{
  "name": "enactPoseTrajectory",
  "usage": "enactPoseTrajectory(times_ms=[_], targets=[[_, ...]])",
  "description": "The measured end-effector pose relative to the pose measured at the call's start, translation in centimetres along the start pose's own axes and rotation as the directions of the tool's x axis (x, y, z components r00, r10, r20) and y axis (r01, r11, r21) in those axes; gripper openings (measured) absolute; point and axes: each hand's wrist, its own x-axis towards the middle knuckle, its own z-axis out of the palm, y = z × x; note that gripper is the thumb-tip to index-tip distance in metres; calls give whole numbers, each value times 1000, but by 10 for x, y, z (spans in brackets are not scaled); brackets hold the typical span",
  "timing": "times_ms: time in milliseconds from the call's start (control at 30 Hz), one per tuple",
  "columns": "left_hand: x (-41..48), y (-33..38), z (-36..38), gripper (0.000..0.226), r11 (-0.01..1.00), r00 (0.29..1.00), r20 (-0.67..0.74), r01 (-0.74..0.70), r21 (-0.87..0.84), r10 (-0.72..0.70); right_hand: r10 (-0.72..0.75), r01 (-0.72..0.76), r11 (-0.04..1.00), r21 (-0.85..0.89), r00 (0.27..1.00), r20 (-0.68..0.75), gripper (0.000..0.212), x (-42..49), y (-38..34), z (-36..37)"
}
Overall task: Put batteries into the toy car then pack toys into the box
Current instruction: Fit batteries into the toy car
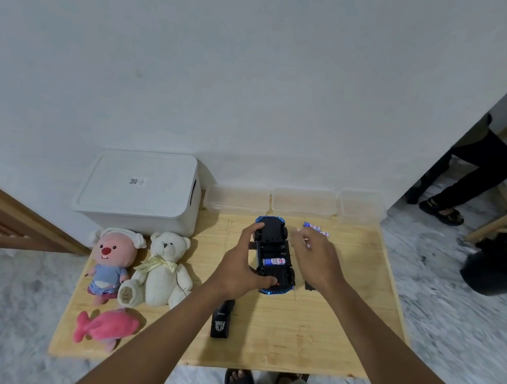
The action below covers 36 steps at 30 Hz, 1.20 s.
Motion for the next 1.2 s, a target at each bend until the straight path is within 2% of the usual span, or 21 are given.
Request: enactPoseTrajectory(times_ms=[67, 167, 233, 400, 500, 700, 933, 1200], targets=[[-1, 1, 1, 111, 1000, 1000, 5, -3, 1, 3, -17, 18, 1000, -25, 1000, 18, 31, -2, 1, 1], [-1, 2, 3, 110, 1000, 1000, 3, -11, 14, 11, 58, -61, 997, 37, 995, 82, 27, -2, 2, 0], [-1, 4, 3, 111, 1000, 1000, 4, -7, 18, 7, 69, -67, 998, -19, 992, 105, 28, -2, 2, 0], [-2, 8, 3, 112, 1000, 1000, -1, -4, 19, 4, 65, -60, 989, -135, 997, 31, 16, -3, 1, 3], [-1, 10, 4, 113, 1000, 1000, -18, -12, 29, 12, 93, -85, 971, -221, 995, 26, 22, -6, 1, 5], [0, 16, 5, 113, 1000, 996, -91, -24, 13, 25, 59, -83, 941, -329, 995, -81, 35, -9, 1, 7], [3, 14, 7, 113, 998, 985, -165, -58, -14, 55, 98, -133, 943, -305, 987, -126, 42, -8, -9, 11], [5, 11, 5, 115, 996, 979, -183, -84, 35, 89, 112, -147, 944, -296, 985, -130, 39, -4, -16, 22]])
